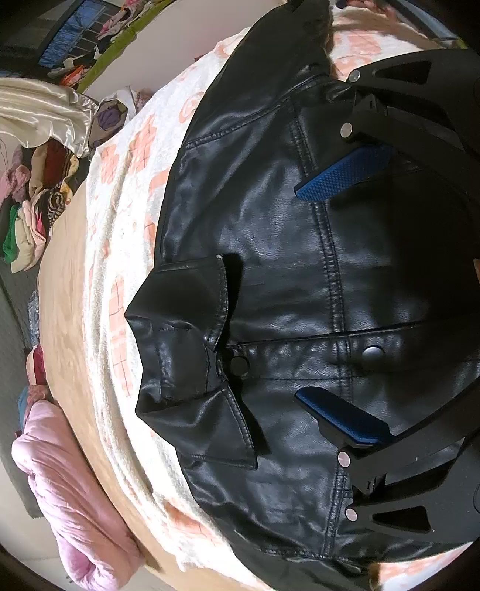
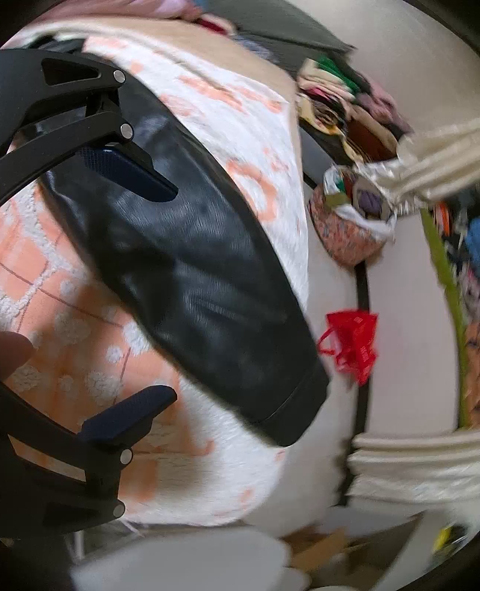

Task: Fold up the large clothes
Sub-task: 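Grasp the sleeve cuff with the right tool and lift it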

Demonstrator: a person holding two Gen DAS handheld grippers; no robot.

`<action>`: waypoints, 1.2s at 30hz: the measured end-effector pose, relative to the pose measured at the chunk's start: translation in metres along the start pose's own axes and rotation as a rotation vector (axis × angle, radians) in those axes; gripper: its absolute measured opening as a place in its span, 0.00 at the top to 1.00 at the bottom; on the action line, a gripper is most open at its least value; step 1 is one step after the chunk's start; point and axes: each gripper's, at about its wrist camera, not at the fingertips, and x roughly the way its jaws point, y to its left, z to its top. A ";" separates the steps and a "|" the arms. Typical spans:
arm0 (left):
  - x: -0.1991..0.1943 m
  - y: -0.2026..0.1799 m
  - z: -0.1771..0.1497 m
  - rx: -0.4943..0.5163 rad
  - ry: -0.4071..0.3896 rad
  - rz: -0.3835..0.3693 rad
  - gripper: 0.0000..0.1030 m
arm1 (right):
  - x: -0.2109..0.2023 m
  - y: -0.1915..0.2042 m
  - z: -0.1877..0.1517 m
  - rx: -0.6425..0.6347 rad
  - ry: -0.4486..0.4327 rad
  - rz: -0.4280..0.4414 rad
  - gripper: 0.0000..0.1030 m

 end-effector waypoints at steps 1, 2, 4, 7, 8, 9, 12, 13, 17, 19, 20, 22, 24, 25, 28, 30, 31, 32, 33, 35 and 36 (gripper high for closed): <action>0.000 0.000 0.000 -0.001 -0.001 -0.002 0.09 | 0.004 -0.003 -0.001 0.017 0.014 -0.001 0.04; 0.000 0.000 0.001 -0.002 -0.004 -0.002 0.09 | 0.012 -0.007 -0.002 0.047 0.048 -0.002 0.04; 0.001 0.001 0.003 -0.004 -0.006 -0.003 0.09 | 0.024 -0.014 -0.002 0.095 0.105 0.018 0.04; 0.003 0.001 0.004 -0.007 -0.002 -0.008 0.09 | 0.033 -0.026 0.003 0.181 0.132 0.056 0.04; 0.003 0.001 0.004 -0.006 -0.002 -0.008 0.09 | 0.034 -0.029 0.006 0.204 0.124 0.071 0.04; 0.003 0.001 0.004 -0.007 -0.001 -0.009 0.09 | 0.034 -0.032 0.010 0.240 0.112 0.097 0.04; 0.002 0.003 0.004 -0.010 -0.001 -0.015 0.09 | 0.047 -0.050 0.020 0.401 0.098 0.211 0.04; 0.000 0.004 0.004 -0.013 -0.004 -0.017 0.09 | 0.050 -0.055 0.022 0.444 0.089 0.247 0.04; -0.010 0.011 -0.001 -0.028 -0.015 -0.022 0.09 | 0.053 -0.073 0.024 0.569 0.046 0.360 0.66; -0.015 0.015 -0.002 -0.037 -0.015 -0.026 0.09 | 0.058 -0.077 0.025 0.605 0.063 0.418 0.83; -0.017 0.017 -0.002 -0.043 -0.014 -0.028 0.09 | 0.057 -0.079 0.024 0.607 0.066 0.434 0.87; -0.023 0.019 -0.002 -0.052 -0.016 -0.032 0.09 | 0.047 -0.077 0.027 0.577 0.032 0.478 0.91; -0.030 0.022 0.000 -0.060 -0.028 -0.036 0.09 | 0.033 -0.066 0.034 0.511 -0.017 0.527 0.91; -0.033 0.023 0.001 -0.064 -0.031 -0.036 0.09 | 0.025 -0.059 0.038 0.472 -0.038 0.545 0.91; -0.041 0.027 0.003 -0.075 -0.037 -0.039 0.09 | 0.003 -0.044 0.040 0.383 -0.078 0.634 0.91; -0.046 0.031 0.005 -0.082 -0.044 -0.041 0.09 | -0.007 -0.032 0.044 0.315 -0.105 0.665 0.91; -0.049 0.033 0.006 -0.090 -0.049 -0.041 0.09 | -0.012 -0.027 0.045 0.289 -0.114 0.691 0.91; -0.052 0.036 0.006 -0.099 -0.052 -0.043 0.09 | -0.018 -0.021 0.045 0.264 -0.120 0.719 0.91; -0.053 0.038 0.007 -0.106 -0.054 -0.046 0.09 | -0.026 -0.014 0.044 0.227 -0.129 0.746 0.91; -0.058 0.044 0.009 -0.125 -0.059 -0.067 0.09 | -0.038 -0.001 0.041 0.151 -0.146 0.773 0.91; -0.060 0.046 0.010 -0.128 -0.062 -0.069 0.09 | -0.046 0.010 0.038 0.095 -0.153 0.795 0.91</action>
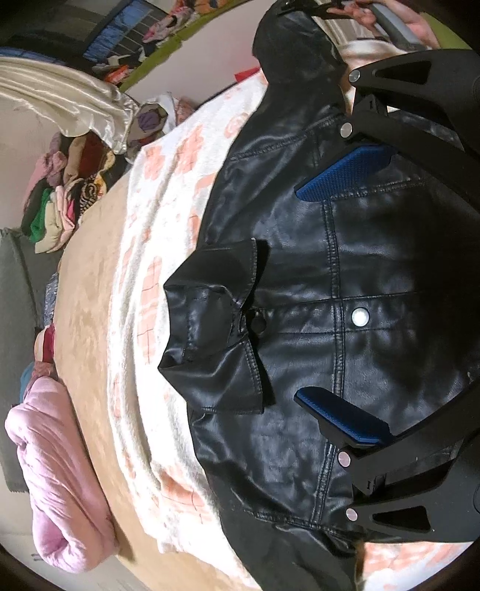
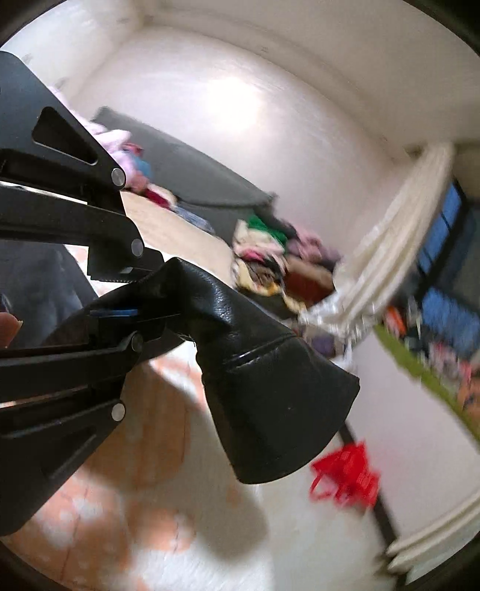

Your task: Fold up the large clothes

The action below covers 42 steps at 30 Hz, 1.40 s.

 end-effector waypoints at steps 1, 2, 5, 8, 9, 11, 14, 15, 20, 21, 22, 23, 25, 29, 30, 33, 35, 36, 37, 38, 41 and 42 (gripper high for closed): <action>-0.002 0.002 0.001 -0.003 -0.005 0.003 0.09 | 0.000 0.009 -0.004 -0.033 0.010 0.022 0.91; -0.005 0.004 0.002 -0.004 -0.010 0.008 0.09 | 0.001 0.023 -0.010 -0.073 0.029 0.059 0.91; -0.009 0.008 0.003 -0.014 -0.008 -0.003 0.09 | 0.000 0.057 -0.026 -0.184 0.067 0.151 0.91; -0.015 0.017 0.003 -0.038 -0.010 -0.024 0.09 | -0.003 0.088 -0.045 -0.277 0.106 0.234 0.91; -0.017 0.020 0.003 -0.049 -0.011 -0.032 0.09 | -0.005 0.101 -0.054 -0.326 0.121 0.273 0.91; -0.021 0.030 0.003 -0.083 -0.015 -0.068 0.09 | -0.009 0.121 -0.072 -0.402 0.152 0.332 0.91; -0.029 0.045 0.004 -0.131 -0.030 -0.112 0.09 | -0.011 0.146 -0.101 -0.482 0.216 0.384 0.91; -0.033 0.051 0.004 -0.147 -0.037 -0.124 0.09 | -0.009 0.152 -0.108 -0.503 0.236 0.395 0.91; -0.043 0.074 0.003 -0.210 -0.057 -0.172 0.09 | -0.004 0.175 -0.164 -0.618 0.347 0.411 0.91; -0.044 0.077 0.002 -0.221 -0.059 -0.181 0.09 | -0.004 0.181 -0.176 -0.646 0.372 0.409 0.91; -0.046 0.084 0.000 -0.245 -0.059 -0.199 0.09 | -0.004 0.183 -0.186 -0.663 0.388 0.409 0.91; -0.046 0.088 -0.002 -0.263 -0.056 -0.217 0.09 | -0.006 0.187 -0.198 -0.680 0.404 0.414 0.91; -0.049 0.097 -0.007 -0.303 -0.051 -0.266 0.09 | -0.008 0.192 -0.217 -0.717 0.425 0.433 0.91; -0.058 0.114 -0.015 -0.349 -0.055 -0.312 0.09 | -0.021 0.207 -0.246 -0.791 0.456 0.509 0.91; -0.061 0.120 -0.018 -0.362 -0.064 -0.317 0.09 | -0.026 0.212 -0.257 -0.819 0.469 0.530 0.91; -0.069 0.135 -0.021 -0.392 -0.080 -0.335 0.09 | -0.032 0.219 -0.279 -0.871 0.514 0.571 0.91; -0.071 0.149 -0.025 -0.428 -0.081 -0.365 0.09 | -0.035 0.223 -0.293 -0.903 0.541 0.583 0.91; -0.072 0.155 -0.029 -0.449 -0.080 -0.393 0.09 | -0.036 0.224 -0.301 -0.920 0.559 0.588 0.91; -0.073 0.159 -0.031 -0.458 -0.076 -0.408 0.09 | -0.035 0.224 -0.305 -0.930 0.575 0.592 0.91; -0.072 0.163 -0.035 -0.470 -0.068 -0.423 0.09 | -0.035 0.224 -0.311 -0.940 0.592 0.597 0.91; -0.062 0.171 -0.045 -0.495 -0.023 -0.445 0.09 | -0.036 0.225 -0.332 -0.998 0.645 0.610 0.91; -0.055 0.173 -0.050 -0.515 0.001 -0.465 0.09 | -0.040 0.226 -0.341 -1.026 0.666 0.609 0.89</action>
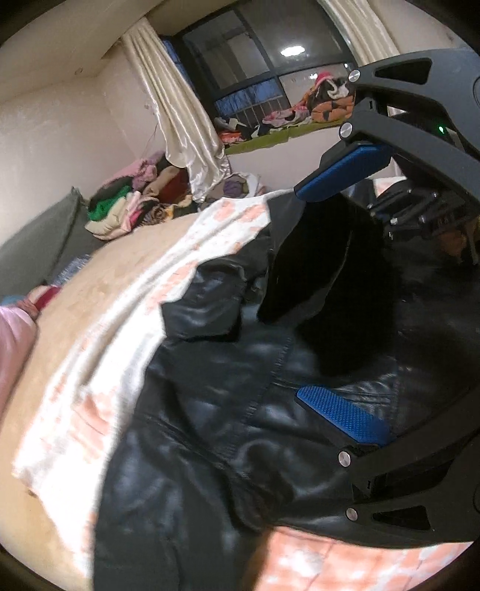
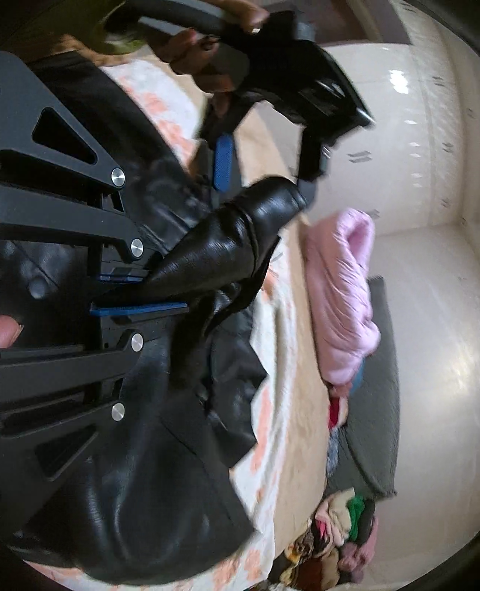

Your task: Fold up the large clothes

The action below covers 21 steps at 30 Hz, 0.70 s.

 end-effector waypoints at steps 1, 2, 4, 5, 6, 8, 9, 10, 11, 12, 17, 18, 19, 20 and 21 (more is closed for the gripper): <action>0.002 0.005 -0.001 -0.023 0.014 -0.015 0.09 | 0.004 0.008 -0.004 -0.018 0.025 -0.008 0.88; 0.004 0.011 -0.003 -0.049 0.028 -0.032 0.09 | 0.007 0.010 -0.007 -0.029 0.040 -0.012 0.87; 0.008 0.026 -0.007 -0.110 0.051 -0.056 0.09 | 0.013 0.014 -0.011 -0.046 0.067 -0.014 0.86; 0.008 0.032 -0.009 -0.129 0.052 -0.050 0.09 | 0.015 0.015 -0.012 -0.043 0.085 -0.010 0.82; 0.007 0.034 -0.010 -0.134 0.051 -0.040 0.09 | 0.018 0.014 -0.014 -0.039 0.095 -0.007 0.74; 0.004 0.040 -0.011 -0.144 0.043 -0.015 0.09 | 0.021 0.016 -0.016 -0.032 0.122 0.018 0.50; 0.002 0.043 -0.013 -0.154 0.042 -0.016 0.09 | 0.024 0.017 -0.018 -0.027 0.137 0.032 0.37; 0.001 0.046 -0.013 -0.161 0.044 -0.019 0.09 | 0.025 0.018 -0.018 -0.025 0.153 0.045 0.33; 0.001 0.048 -0.015 -0.166 0.049 -0.018 0.09 | 0.026 0.020 -0.018 -0.032 0.171 0.054 0.32; 0.002 0.048 -0.018 -0.166 0.059 -0.011 0.09 | 0.027 0.024 -0.021 -0.048 0.192 0.060 0.29; 0.007 0.054 -0.030 -0.166 0.111 0.020 0.09 | 0.010 0.023 -0.017 -0.044 0.201 0.140 0.10; 0.010 0.055 -0.033 -0.166 0.122 0.026 0.09 | 0.004 0.020 -0.016 -0.037 0.188 0.142 0.08; 0.012 0.055 -0.037 -0.164 0.136 0.037 0.09 | -0.001 0.017 -0.014 -0.031 0.177 0.139 0.08; 0.014 0.054 -0.040 -0.156 0.147 0.046 0.09 | -0.007 0.013 -0.012 -0.023 0.168 0.129 0.08; 0.015 0.053 -0.040 -0.147 0.148 0.056 0.09 | -0.014 0.006 -0.009 -0.008 0.152 0.106 0.08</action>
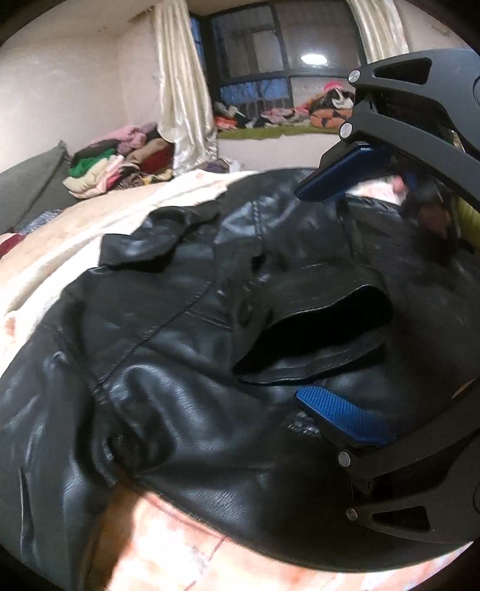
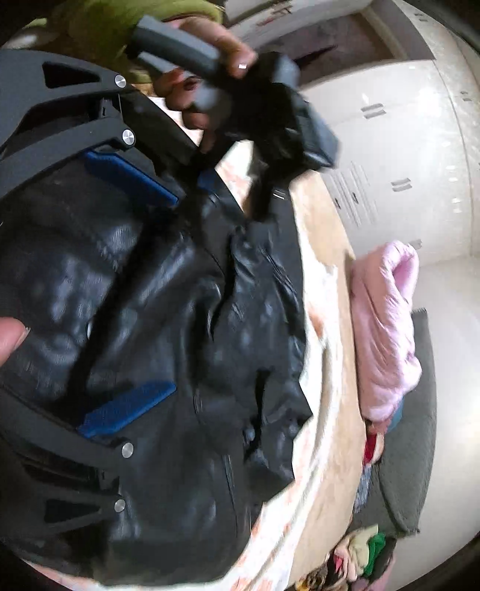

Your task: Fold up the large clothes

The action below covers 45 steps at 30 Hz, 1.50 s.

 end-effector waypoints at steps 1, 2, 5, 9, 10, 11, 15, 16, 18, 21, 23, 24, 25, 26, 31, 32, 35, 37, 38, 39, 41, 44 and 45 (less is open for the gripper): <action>0.003 -0.002 -0.001 0.009 -0.008 0.019 0.09 | -0.006 -0.006 0.001 0.015 -0.013 -0.016 0.08; 0.005 -0.004 -0.002 0.015 -0.009 0.024 0.09 | -0.012 -0.012 0.001 0.034 -0.025 -0.030 0.08; 0.016 -0.014 -0.005 0.056 -0.012 0.081 0.19 | -0.035 -0.036 0.002 0.107 -0.077 -0.078 0.08; 0.024 -0.027 -0.011 0.139 -0.030 0.212 0.62 | -0.069 -0.069 0.004 0.203 -0.167 -0.145 0.08; 0.024 -0.032 -0.012 0.167 -0.037 0.210 0.74 | -0.075 -0.077 0.004 0.223 -0.183 -0.164 0.08; 0.021 -0.038 -0.014 0.184 -0.052 0.206 0.82 | -0.080 -0.084 0.004 0.241 -0.197 -0.186 0.09; 0.000 -0.087 -0.016 0.347 -0.135 0.187 0.90 | -0.105 -0.121 0.000 0.367 -0.264 -0.269 0.09; -0.004 -0.101 -0.015 0.374 -0.144 0.175 0.92 | -0.112 -0.129 -0.002 0.404 -0.286 -0.282 0.10; -0.019 -0.135 -0.012 0.444 -0.178 0.135 0.92 | -0.127 -0.149 -0.007 0.482 -0.335 -0.318 0.11; -0.042 -0.183 -0.005 0.550 -0.237 0.094 0.92 | -0.141 -0.170 -0.015 0.562 -0.378 -0.371 0.13; -0.056 -0.207 0.000 0.586 -0.267 0.055 0.93 | -0.145 -0.180 -0.021 0.603 -0.388 -0.382 0.13; -0.065 -0.216 0.003 0.608 -0.291 0.045 0.93 | -0.146 -0.185 -0.024 0.632 -0.393 -0.388 0.13; -0.070 -0.222 0.004 0.630 -0.316 0.054 0.93 | -0.147 -0.188 -0.027 0.645 -0.393 -0.386 0.13; -0.074 -0.226 0.007 0.650 -0.342 0.074 0.93 | -0.147 -0.191 -0.028 0.656 -0.390 -0.382 0.14; -0.065 -0.201 0.024 0.666 -0.369 0.168 0.93 | -0.135 -0.192 -0.026 0.646 -0.345 -0.412 0.14; -0.061 -0.187 0.028 0.658 -0.360 0.190 0.93 | -0.133 -0.192 -0.026 0.640 -0.335 -0.419 0.14; -0.042 -0.149 0.041 0.589 -0.312 0.231 0.93 | -0.125 -0.192 -0.026 0.626 -0.303 -0.436 0.14; -0.034 -0.124 0.046 0.537 -0.285 0.249 0.93 | -0.121 -0.192 -0.026 0.618 -0.284 -0.454 0.14; -0.032 -0.112 0.047 0.518 -0.276 0.255 0.93 | -0.119 -0.194 -0.026 0.613 -0.275 -0.459 0.14; -0.031 -0.106 0.047 0.507 -0.272 0.257 0.93 | -0.116 -0.193 -0.025 0.605 -0.265 -0.464 0.14; -0.029 -0.091 0.046 0.484 -0.263 0.257 0.93 | -0.111 -0.193 -0.024 0.591 -0.254 -0.468 0.14; -0.027 -0.076 0.043 0.489 -0.258 0.260 0.93 | -0.103 -0.190 -0.017 0.559 -0.238 -0.457 0.18; -0.026 -0.076 0.042 0.495 -0.259 0.265 0.93 | -0.098 -0.188 -0.013 0.541 -0.226 -0.445 0.21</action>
